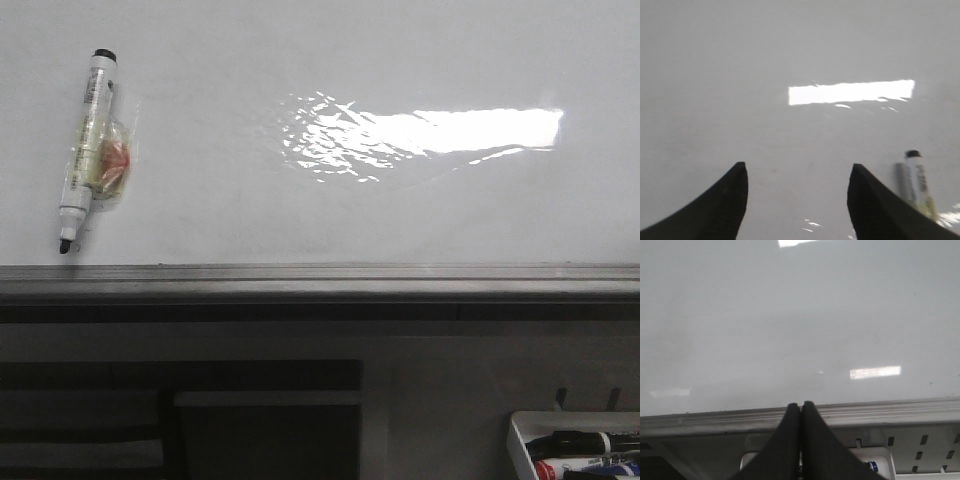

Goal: Write number 5 on whiteboard

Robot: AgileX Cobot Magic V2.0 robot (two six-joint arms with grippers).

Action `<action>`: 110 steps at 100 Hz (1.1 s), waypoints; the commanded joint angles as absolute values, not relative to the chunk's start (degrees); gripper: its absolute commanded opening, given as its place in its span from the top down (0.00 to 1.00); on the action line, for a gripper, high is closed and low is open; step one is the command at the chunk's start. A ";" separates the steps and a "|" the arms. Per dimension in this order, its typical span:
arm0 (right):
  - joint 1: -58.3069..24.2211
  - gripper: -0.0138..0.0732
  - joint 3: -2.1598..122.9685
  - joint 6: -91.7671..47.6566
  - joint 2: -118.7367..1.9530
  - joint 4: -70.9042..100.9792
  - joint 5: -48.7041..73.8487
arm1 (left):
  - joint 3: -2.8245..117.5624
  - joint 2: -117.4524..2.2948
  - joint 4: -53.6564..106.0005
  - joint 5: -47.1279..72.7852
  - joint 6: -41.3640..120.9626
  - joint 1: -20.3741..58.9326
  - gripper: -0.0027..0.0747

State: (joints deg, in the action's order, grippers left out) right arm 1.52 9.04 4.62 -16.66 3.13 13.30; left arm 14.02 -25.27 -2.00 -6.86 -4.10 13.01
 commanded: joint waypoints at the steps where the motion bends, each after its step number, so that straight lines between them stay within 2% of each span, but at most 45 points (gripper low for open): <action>1: 1.72 0.91 11.22 4.27 -17.60 3.17 8.46 | 16.04 -27.72 -2.61 -11.30 -4.57 19.63 0.44; 21: 1.72 0.91 11.22 4.27 -17.60 3.17 8.46 | 16.04 -34.51 -2.37 -11.81 -4.57 32.12 0.44; 35: 1.72 0.91 11.22 4.27 -17.60 3.17 8.46 | 16.16 -41.97 0.00 -13.82 -4.57 36.27 0.45; 68: 1.72 0.91 11.22 4.27 -17.60 3.17 8.46 | 19.52 -56.84 1.31 -17.43 -4.57 36.47 0.45; 110: 1.72 0.91 11.22 4.27 -17.60 3.17 8.56 | 19.61 -63.29 6.40 -24.59 -4.57 32.86 0.45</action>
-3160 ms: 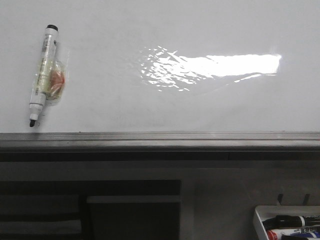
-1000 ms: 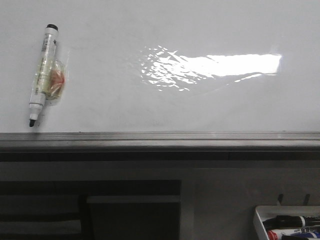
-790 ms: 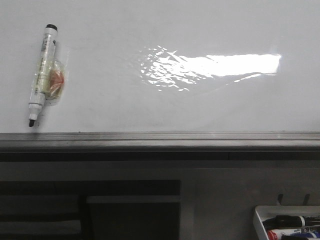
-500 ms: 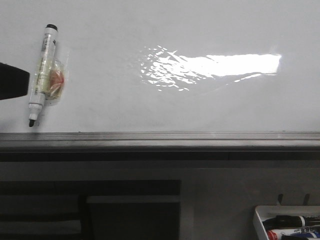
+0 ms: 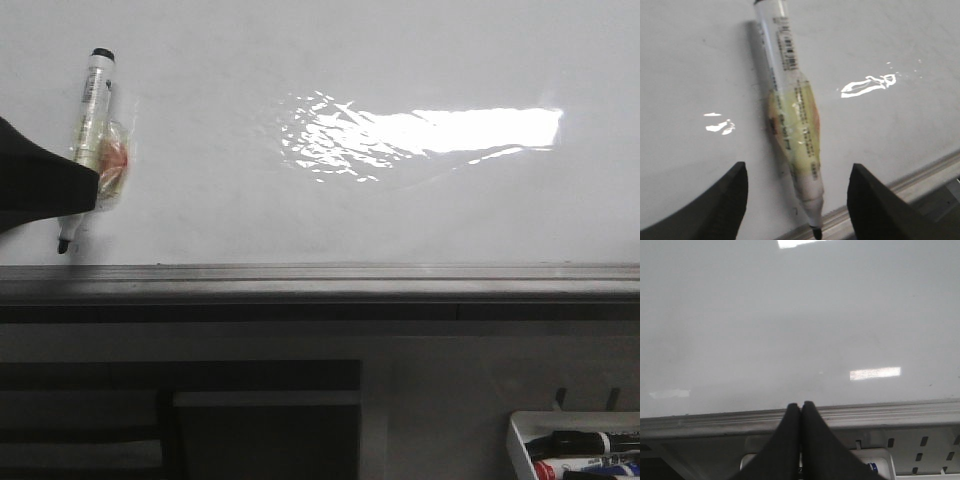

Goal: Write number 5 on whiteboard

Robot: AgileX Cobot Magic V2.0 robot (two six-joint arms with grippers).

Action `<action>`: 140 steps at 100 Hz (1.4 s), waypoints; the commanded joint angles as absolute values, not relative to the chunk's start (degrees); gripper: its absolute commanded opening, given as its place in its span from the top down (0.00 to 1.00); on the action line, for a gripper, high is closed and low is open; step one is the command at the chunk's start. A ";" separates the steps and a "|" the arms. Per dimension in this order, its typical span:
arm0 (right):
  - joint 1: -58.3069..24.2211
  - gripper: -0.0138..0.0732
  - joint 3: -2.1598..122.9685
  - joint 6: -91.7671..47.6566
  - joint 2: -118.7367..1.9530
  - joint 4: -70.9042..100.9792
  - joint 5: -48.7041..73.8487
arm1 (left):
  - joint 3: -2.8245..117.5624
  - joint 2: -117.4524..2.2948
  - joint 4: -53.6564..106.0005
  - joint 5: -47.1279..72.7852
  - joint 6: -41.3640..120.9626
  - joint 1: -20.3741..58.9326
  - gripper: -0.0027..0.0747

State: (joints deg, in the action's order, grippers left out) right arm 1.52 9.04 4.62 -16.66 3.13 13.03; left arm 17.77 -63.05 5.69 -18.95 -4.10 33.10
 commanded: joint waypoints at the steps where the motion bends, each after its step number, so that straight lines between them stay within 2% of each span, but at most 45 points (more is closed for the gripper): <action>1: 1.72 0.91 11.22 4.27 -17.60 3.17 8.56 | 19.61 -63.29 6.40 -24.59 -4.57 32.86 0.45; 44: 1.00 0.91 11.22 4.27 -17.60 3.17 8.56 | 19.61 -68.87 4.89 -24.48 -4.57 32.86 0.45; 52: 1.00 0.91 11.22 4.27 -17.60 3.17 8.56 | 19.61 -69.84 4.89 -24.48 -4.57 32.86 0.47; 59: 0.47 0.91 11.22 4.27 -17.60 3.17 8.56 | 19.61 -70.07 4.89 -24.48 -4.57 32.86 0.59; 72: -3.56 0.91 11.22 4.27 -17.60 3.17 9.76 | 19.61 -70.07 4.89 -24.48 -4.57 32.86 0.99; 93: -10.14 0.91 13.31 4.27 -19.79 3.17 13.39 | 19.61 -69.45 0.98 -24.48 -4.44 32.86 0.99; 110: -14.62 0.91 16.90 4.23 -24.25 3.17 16.32 | 19.61 -65.70 -10.16 -24.59 -4.44 32.86 0.99; 131: -25.82 0.91 22.61 4.14 -31.97 3.17 16.21 | 19.61 -62.79 -21.38 -25.80 -4.44 32.86 0.99; 140: -31.83 0.84 25.29 4.14 -35.48 3.17 15.08 | 19.61 -62.79 -26.97 -27.96 -4.44 32.86 0.99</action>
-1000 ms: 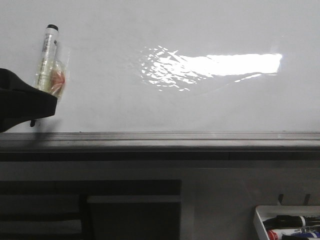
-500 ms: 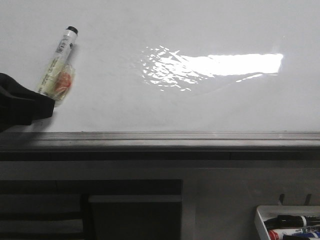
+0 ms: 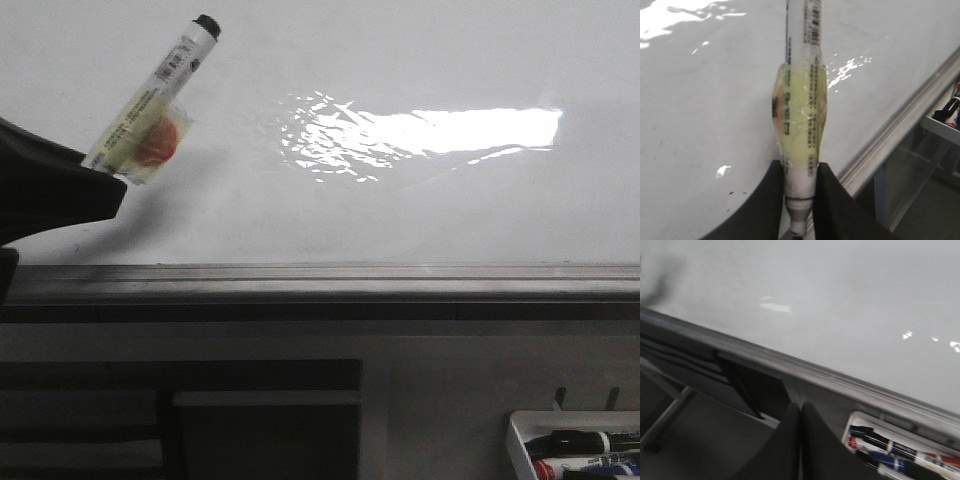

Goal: Write number 5 on whiteboard

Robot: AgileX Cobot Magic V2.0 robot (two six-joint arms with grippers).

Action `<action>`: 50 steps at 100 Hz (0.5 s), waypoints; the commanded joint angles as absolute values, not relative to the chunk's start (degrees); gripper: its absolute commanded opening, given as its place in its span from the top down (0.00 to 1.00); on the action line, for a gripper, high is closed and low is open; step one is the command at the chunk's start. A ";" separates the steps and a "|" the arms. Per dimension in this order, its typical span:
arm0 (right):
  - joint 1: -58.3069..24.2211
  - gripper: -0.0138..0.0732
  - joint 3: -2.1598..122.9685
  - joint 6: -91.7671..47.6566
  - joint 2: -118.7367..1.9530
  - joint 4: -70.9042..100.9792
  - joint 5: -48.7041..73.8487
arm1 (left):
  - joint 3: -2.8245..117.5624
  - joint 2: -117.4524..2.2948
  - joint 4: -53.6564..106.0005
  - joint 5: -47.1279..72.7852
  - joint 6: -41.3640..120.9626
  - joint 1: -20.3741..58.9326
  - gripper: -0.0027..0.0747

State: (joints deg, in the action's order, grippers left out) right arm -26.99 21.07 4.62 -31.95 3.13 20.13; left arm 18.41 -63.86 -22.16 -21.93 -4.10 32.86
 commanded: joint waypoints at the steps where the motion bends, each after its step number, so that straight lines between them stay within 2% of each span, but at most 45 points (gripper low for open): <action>1: -32.30 0.82 25.75 4.14 -35.74 3.17 14.91 | 19.61 -62.79 -28.04 -28.39 -4.44 32.86 0.99; 15: -40.20 0.56 29.60 4.14 -41.11 3.07 10.66 | 19.61 -62.79 -41.10 -35.04 -4.44 32.98 0.99; 20: -42.08 0.50 30.95 4.14 -43.13 3.07 10.38 | 19.61 -62.79 -44.69 -36.86 -4.44 32.98 0.99; 50: -48.19 0.49 37.25 4.14 -54.13 3.29 5.99 | 19.61 -62.79 -50.60 -38.30 -4.44 32.98 0.99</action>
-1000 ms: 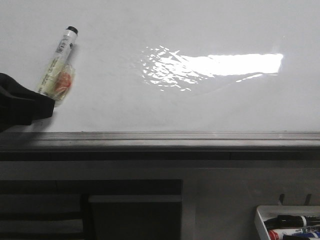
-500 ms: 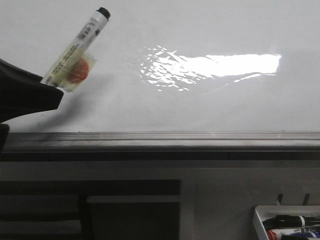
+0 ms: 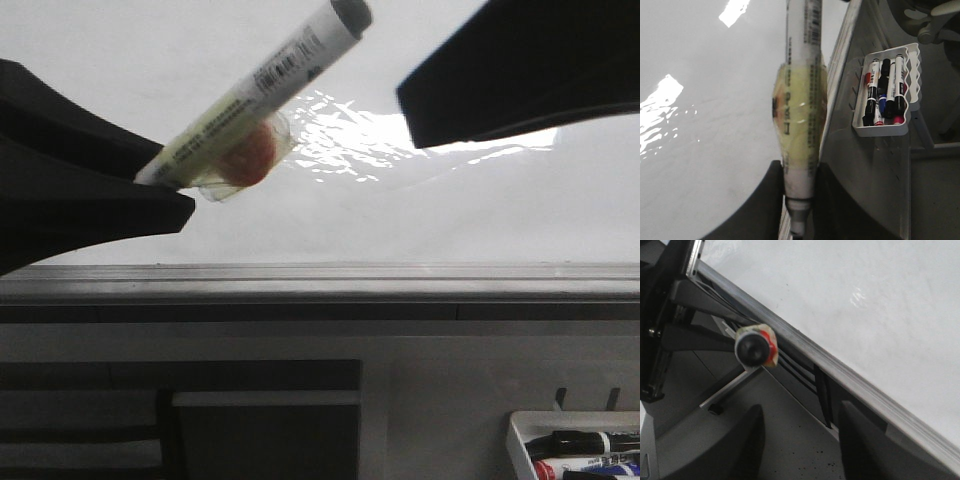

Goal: Write number 5 on whiteboard

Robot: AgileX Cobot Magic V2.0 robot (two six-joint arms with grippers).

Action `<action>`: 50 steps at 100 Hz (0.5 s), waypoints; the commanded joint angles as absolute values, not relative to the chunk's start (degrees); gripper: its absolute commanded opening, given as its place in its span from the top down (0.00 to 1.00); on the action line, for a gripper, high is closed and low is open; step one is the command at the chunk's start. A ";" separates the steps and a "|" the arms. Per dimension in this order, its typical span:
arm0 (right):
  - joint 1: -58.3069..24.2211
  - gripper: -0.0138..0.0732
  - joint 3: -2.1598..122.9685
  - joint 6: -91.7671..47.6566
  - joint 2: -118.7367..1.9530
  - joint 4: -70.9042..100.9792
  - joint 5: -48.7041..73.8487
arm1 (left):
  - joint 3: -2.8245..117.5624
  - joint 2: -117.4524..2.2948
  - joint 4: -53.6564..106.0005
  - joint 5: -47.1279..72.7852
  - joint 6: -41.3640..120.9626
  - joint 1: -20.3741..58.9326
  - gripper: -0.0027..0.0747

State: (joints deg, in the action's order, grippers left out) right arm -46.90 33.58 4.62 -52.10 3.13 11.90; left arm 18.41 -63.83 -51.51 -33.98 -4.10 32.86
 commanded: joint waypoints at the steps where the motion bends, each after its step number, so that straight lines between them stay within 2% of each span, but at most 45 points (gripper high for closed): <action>1: -48.50 0.49 37.42 4.14 -54.57 3.29 5.71 | 19.61 -62.79 -50.60 -38.30 -4.44 32.98 0.99; 17: -51.89 0.49 41.30 4.14 -59.07 3.29 4.30 | 19.61 -62.79 -50.60 -38.30 -4.44 32.98 0.99; 38: -52.01 0.50 43.36 4.14 -63.53 3.41 2.82 | 19.61 -62.79 -50.67 -38.30 -4.44 32.98 0.99; 45: -52.01 0.55 43.36 4.14 -64.03 3.71 2.82 | 19.61 -62.79 -50.81 -38.30 -4.44 32.98 0.99; 50: -51.58 0.64 43.36 4.14 -64.18 4.57 2.85 | 19.61 -62.79 -50.81 -38.30 -4.44 32.98 0.99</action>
State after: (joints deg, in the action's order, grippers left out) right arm -52.02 41.19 4.62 -64.75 3.63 7.23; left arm 18.41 -63.83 -52.51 -34.24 -4.10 32.86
